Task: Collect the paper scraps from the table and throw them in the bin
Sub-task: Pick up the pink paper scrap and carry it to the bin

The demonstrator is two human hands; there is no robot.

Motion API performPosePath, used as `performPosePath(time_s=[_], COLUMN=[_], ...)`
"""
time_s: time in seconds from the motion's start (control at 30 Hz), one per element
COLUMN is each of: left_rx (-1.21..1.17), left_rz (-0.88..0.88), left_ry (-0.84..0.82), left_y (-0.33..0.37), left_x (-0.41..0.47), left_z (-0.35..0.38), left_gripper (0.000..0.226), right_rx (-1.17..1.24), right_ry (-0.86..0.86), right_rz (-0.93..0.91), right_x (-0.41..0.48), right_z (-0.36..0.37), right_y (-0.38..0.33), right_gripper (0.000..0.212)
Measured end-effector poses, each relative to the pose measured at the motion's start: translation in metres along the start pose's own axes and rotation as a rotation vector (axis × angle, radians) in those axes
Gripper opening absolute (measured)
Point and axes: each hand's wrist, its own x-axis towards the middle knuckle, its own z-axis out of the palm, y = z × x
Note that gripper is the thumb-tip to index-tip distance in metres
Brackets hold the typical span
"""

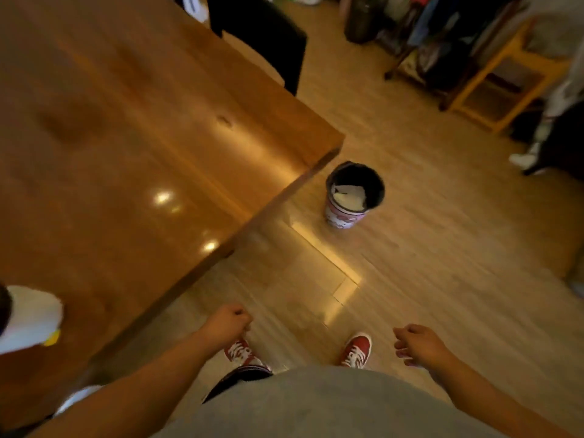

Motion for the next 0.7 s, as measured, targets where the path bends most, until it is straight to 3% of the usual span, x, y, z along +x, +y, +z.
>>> performPosePath(time_s=[0.33, 0.7], left_rx=[0.245, 0.408], left_rz=[0.132, 0.054], left_ry=[-0.08, -0.074], left_y=[0.161, 0.261], left_x=[0.013, 0.057], left_z=[0.173, 0.193], left_gripper=[0.019, 0.022], right_rx=[0.176, 0.306], right_ry=[0.026, 0.065], right_rz=[0.094, 0.0], right_x=[0.051, 0.142], right_z=[-0.162, -0.277], right_y=[0.097, 0.01], right_gripper=[0.02, 0.017])
